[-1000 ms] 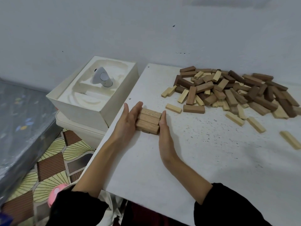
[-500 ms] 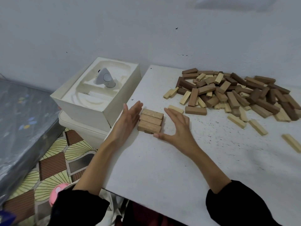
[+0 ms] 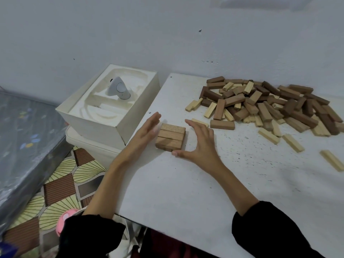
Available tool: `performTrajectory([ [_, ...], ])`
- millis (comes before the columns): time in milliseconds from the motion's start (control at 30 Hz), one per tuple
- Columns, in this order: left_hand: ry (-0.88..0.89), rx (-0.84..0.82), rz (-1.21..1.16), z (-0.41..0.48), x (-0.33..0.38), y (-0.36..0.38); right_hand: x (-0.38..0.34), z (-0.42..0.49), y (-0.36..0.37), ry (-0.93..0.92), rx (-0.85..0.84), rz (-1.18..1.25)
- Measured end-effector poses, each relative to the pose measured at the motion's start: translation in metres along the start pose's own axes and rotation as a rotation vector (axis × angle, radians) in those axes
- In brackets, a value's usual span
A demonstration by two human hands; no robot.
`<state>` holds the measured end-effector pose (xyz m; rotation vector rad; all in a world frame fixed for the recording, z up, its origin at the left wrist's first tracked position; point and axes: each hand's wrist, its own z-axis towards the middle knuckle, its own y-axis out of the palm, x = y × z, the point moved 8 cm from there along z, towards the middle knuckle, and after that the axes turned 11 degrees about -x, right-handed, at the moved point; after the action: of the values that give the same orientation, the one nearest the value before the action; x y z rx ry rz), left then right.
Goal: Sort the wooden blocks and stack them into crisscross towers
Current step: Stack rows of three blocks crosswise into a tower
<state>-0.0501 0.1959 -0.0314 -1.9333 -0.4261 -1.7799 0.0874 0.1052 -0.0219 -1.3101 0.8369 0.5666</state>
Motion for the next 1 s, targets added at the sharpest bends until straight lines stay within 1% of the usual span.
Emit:
performTrajectory([
  [100,-0.008,-0.15,0.219,0.005,0.004,-0.005,0.001,0.004,0.004,0.028,-0.066,-0.041],
  [200,-0.045,-0.228,0.369,0.015,0.007,-0.01,0.001,0.004,0.007,0.032,-0.069,-0.069],
  [267,-0.076,-0.277,0.437,0.02,0.007,-0.01,0.002,0.004,0.007,0.037,-0.068,-0.068],
  [333,-0.1,-0.303,0.456,0.023,0.005,-0.008,0.002,0.004,0.007,0.034,-0.067,-0.064],
  [467,-0.1,-0.27,0.463,0.025,0.004,-0.008,0.001,0.004,0.007,0.03,-0.058,-0.106],
  [733,-0.12,-0.268,0.503,0.026,0.001,-0.009,-0.002,0.004,0.008,0.008,-0.04,-0.164],
  [867,-0.162,-0.301,0.503,0.023,0.009,-0.007,-0.001,-0.002,0.003,-0.014,-0.059,-0.017],
  [933,-0.129,-0.285,0.5,0.024,0.024,-0.003,0.002,-0.01,-0.005,-0.026,-0.044,0.068],
  [1000,-0.092,-0.234,0.529,0.03,0.043,0.008,0.01,-0.019,-0.019,-0.028,0.003,0.116],
])
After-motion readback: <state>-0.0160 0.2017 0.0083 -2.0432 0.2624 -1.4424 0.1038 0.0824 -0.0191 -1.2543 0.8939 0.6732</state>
